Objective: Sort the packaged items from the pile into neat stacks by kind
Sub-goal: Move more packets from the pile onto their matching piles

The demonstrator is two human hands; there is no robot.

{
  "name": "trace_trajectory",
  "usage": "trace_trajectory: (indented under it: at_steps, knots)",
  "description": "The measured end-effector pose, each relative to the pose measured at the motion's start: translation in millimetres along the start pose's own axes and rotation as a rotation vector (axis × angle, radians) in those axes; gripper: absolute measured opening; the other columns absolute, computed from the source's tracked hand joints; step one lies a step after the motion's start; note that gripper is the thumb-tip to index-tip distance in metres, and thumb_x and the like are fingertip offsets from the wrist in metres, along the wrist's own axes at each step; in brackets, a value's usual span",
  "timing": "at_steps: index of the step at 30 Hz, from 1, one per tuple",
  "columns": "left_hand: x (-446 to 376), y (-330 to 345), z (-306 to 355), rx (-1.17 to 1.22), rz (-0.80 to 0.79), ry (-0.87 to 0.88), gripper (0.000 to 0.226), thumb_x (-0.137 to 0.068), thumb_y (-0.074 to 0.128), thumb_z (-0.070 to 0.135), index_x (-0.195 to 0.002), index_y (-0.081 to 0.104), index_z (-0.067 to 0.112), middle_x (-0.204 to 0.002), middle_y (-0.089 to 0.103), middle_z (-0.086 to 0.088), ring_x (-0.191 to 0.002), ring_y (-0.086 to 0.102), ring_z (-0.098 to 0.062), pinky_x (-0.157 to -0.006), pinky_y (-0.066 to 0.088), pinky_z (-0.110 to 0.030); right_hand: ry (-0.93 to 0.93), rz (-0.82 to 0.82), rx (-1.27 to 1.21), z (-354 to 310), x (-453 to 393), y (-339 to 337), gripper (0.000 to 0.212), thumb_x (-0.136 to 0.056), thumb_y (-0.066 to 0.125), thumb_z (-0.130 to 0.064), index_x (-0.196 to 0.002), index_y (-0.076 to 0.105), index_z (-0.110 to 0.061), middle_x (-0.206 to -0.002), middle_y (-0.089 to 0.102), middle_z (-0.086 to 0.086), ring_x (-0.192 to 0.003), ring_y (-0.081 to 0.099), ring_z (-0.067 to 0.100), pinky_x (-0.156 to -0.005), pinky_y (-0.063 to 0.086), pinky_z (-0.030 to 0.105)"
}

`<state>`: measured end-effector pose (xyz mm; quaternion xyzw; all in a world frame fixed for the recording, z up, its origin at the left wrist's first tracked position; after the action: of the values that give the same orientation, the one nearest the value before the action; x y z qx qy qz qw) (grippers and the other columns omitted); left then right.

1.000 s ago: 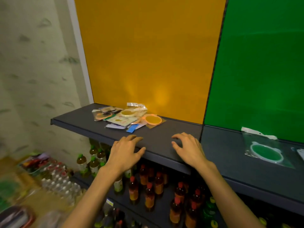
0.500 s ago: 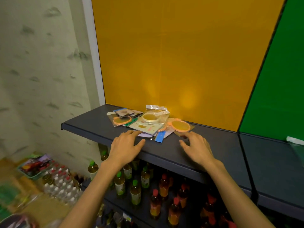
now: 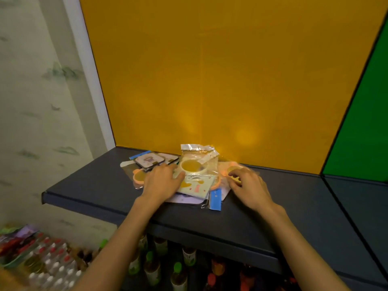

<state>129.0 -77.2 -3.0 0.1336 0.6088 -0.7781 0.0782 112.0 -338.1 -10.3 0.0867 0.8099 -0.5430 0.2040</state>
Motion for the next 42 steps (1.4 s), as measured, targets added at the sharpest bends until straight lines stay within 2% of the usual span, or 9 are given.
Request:
trace_trajectory:
  at_steps: [5, 9, 13, 16, 20, 24, 31, 36, 42]
  knots:
    - [-34, 16, -2, 0.078, -0.048, 0.002, 0.053, -0.092, 0.046, 0.061, -0.128, 0.062, 0.026, -0.115, 0.069, -0.007, -0.106, 0.062, -0.029, -0.082, 0.049, -0.038, 0.036, 0.001, 0.026, -3, -9, 9, 0.025, -0.093, 0.055, -0.041, -0.110, 0.068, -0.028, -0.113, 0.068, -0.008, -0.102, 0.061, 0.012, -0.078, 0.051, 0.031]
    - [-55, 32, -6, 0.121, -0.111, -0.007, 0.064, -0.085, 0.038, 0.077, -0.109, 0.066, 0.024, -0.093, 0.071, -0.003, -0.087, 0.065, -0.026, -0.075, 0.053, -0.036, 0.085, 0.036, 0.048, -6, -11, 7, 0.028, -0.093, 0.054, -0.046, -0.110, 0.068, -0.028, -0.114, 0.068, -0.009, -0.103, 0.061, 0.013, -0.080, 0.051, 0.032]
    - [-71, 43, -18, 0.172, -0.193, -0.128, 0.079, -0.062, 0.039, 0.094, -0.089, 0.062, 0.022, -0.088, 0.067, 0.001, -0.088, 0.064, -0.026, -0.084, 0.052, -0.041, 0.109, 0.044, 0.078, -12, -7, 9, 0.027, -0.093, 0.054, -0.044, -0.108, 0.068, -0.027, -0.111, 0.068, -0.007, -0.100, 0.061, 0.014, -0.075, 0.047, 0.029]
    - [-77, 51, -26, 0.263, -0.276, -0.199, 0.068, -0.058, 0.061, 0.086, -0.074, 0.057, 0.020, -0.079, 0.064, -0.001, -0.084, 0.064, -0.025, -0.076, 0.049, -0.034, 0.113, 0.045, 0.077, -18, -4, 11, 0.025, -0.093, 0.054, -0.044, -0.105, 0.068, -0.027, -0.106, 0.066, -0.008, -0.092, 0.060, 0.013, -0.069, 0.045, 0.028]
    - [-82, 54, -38, 0.423, -0.304, -0.280, 0.057, -0.059, 0.079, 0.066, -0.076, 0.062, 0.014, -0.082, 0.067, -0.004, -0.086, 0.066, -0.026, -0.063, 0.043, -0.032, 0.136, 0.043, 0.066, -21, 0, 16, 0.024, -0.093, 0.052, -0.047, -0.100, 0.065, -0.028, -0.101, 0.065, -0.008, -0.083, 0.058, 0.013, -0.064, 0.045, 0.030]
    - [-85, 58, -46, 0.650, -0.317, -0.332, 0.039, -0.065, 0.089, 0.037, -0.082, 0.072, 0.007, -0.082, 0.072, -0.007, -0.085, 0.067, -0.026, -0.076, 0.053, -0.037, 0.152, 0.014, 0.056, -26, 1, 22, 0.026, -0.093, 0.053, -0.044, -0.110, 0.065, -0.029, -0.110, 0.066, -0.007, -0.093, 0.061, 0.016, -0.070, 0.049, 0.032]
    - [-76, 41, -77, 0.954, -0.295, -0.457, 0.022, -0.076, 0.080, 0.005, -0.095, 0.069, 0.007, -0.098, 0.073, -0.014, -0.091, 0.069, -0.028, -0.081, 0.059, -0.043, 0.075, -0.032, 0.022, -54, -9, 30, 0.032, -0.093, 0.053, -0.045, -0.112, 0.068, -0.024, -0.108, 0.065, -0.005, -0.103, 0.057, 0.018, -0.084, 0.047, 0.036]
    - [-61, 27, -98, 1.219, -0.352, -0.525, 0.033, -0.088, 0.067, 0.000, -0.118, 0.059, 0.007, -0.115, 0.063, -0.014, -0.094, 0.064, -0.026, -0.045, 0.056, -0.031, 0.085, -0.204, 0.083, -61, -15, 57, 0.051, -0.090, 0.052, -0.059, -0.127, 0.059, -0.024, -0.125, 0.055, -0.001, -0.117, 0.049, 0.021, -0.095, 0.044, 0.042]
    - [-32, 17, -124, 1.436, -0.382, -0.599, 0.020, -0.097, 0.056, 0.002, -0.115, 0.057, 0.011, -0.110, 0.059, -0.015, -0.105, 0.062, -0.038, -0.055, 0.061, -0.045, 0.175, -0.323, 0.152, -62, -18, 62, 0.068, -0.091, 0.047, -0.064, -0.143, 0.041, -0.021, -0.144, 0.044, 0.005, -0.131, 0.036, 0.026, -0.104, 0.033, 0.047]
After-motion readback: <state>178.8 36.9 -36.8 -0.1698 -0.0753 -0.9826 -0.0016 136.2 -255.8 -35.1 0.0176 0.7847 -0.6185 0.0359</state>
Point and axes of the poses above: each hand's wrist, its own x-axis away from the middle knuckle, its own y-axis out of the palm, z = x × y, the point moved 9 cm from there along -x, towards the middle knuckle
